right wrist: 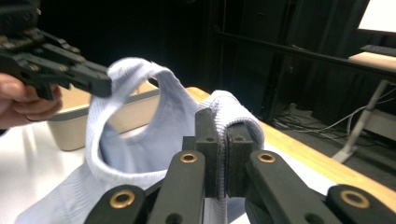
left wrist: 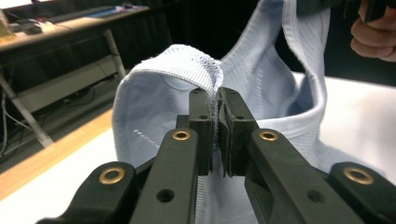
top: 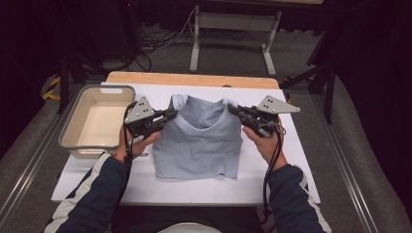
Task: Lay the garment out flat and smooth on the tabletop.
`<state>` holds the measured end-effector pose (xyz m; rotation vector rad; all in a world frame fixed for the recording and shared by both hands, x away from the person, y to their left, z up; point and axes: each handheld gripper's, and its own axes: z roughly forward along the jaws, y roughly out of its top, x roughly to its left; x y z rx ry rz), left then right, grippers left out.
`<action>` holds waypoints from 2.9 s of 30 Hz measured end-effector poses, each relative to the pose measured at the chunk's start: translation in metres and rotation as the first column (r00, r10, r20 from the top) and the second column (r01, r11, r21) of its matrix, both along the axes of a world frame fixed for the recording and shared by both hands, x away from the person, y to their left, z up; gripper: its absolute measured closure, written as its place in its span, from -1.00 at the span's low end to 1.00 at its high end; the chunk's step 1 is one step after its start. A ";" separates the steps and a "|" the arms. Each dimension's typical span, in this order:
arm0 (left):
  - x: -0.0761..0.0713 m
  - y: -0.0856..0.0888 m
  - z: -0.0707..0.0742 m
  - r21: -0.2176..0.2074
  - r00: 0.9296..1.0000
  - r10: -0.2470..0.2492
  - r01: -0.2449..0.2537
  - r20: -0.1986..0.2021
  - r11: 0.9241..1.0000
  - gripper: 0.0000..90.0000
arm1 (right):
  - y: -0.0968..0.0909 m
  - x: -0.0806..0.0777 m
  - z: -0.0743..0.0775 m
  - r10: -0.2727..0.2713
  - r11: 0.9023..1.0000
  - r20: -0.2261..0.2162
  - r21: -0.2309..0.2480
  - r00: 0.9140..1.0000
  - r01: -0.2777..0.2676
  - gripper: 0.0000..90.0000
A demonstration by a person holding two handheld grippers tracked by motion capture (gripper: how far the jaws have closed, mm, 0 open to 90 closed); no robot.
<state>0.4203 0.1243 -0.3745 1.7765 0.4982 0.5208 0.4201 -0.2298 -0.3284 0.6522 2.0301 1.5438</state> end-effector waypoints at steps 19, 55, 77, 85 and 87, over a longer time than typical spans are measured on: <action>-0.012 0.000 -0.048 0.062 0.981 -0.115 0.126 -0.154 0.990 0.13 | 0.010 -0.054 -0.053 0.105 0.985 -0.106 -0.124 0.989 -0.118 0.94; -0.004 0.006 0.036 -0.065 0.997 -0.075 0.075 0.002 0.995 0.90 | -0.015 -0.054 0.001 0.027 1.000 0.013 -0.013 1.000 -0.026 0.94; -0.079 0.009 0.099 0.019 0.983 -0.079 0.077 0.167 0.997 0.91 | -0.007 -0.099 0.073 0.056 0.998 0.103 0.014 0.993 -0.058 0.94; -0.060 0.010 0.089 0.028 0.991 -0.049 0.046 0.121 0.999 0.90 | -0.002 -0.089 0.071 0.064 0.998 0.072 0.003 0.995 -0.064 0.94; -0.046 0.008 0.081 0.033 0.995 -0.029 0.026 0.093 0.999 0.90 | 0.000 -0.076 0.063 0.057 0.998 0.047 -0.008 0.997 -0.057 0.94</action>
